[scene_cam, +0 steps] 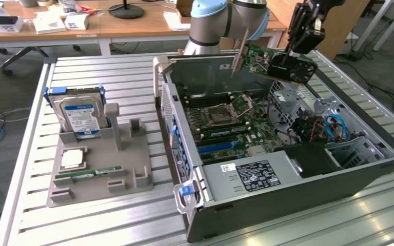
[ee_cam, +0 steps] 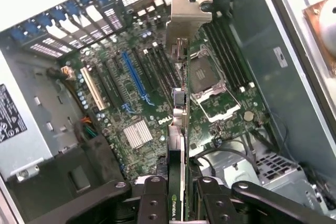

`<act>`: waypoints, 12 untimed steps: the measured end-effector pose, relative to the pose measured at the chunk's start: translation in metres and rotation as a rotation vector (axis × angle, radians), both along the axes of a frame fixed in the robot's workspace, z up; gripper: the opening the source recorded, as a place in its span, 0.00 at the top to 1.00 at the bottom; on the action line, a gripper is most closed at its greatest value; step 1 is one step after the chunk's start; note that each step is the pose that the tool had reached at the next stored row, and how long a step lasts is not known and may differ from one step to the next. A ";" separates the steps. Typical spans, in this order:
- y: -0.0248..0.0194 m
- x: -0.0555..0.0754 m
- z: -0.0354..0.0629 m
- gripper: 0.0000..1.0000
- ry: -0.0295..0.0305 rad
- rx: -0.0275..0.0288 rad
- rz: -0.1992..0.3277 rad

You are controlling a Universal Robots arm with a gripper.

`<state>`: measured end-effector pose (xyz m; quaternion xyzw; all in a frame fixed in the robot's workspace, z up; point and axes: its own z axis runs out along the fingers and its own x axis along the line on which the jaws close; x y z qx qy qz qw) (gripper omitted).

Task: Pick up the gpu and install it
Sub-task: 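Insert the gpu into the slot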

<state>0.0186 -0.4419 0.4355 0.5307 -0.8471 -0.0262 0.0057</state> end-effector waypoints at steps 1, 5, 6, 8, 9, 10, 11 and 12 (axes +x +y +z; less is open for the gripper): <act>0.0000 0.000 -0.0001 0.74 0.0000 0.0000 0.018; 0.0000 0.000 -0.0004 0.74 0.0000 0.0000 0.090; 0.0000 0.000 -0.0005 0.74 -0.0001 0.0001 0.110; 0.0000 0.000 -0.0006 0.74 0.0000 -0.0001 0.145; 0.0000 0.000 -0.0007 0.74 0.0000 0.0000 0.163; 0.0000 0.000 -0.0008 0.74 0.0000 0.0000 0.181; 0.0000 0.000 -0.0009 0.74 0.0000 0.0000 0.199; 0.0000 0.000 -0.0010 0.74 0.0000 0.0000 0.217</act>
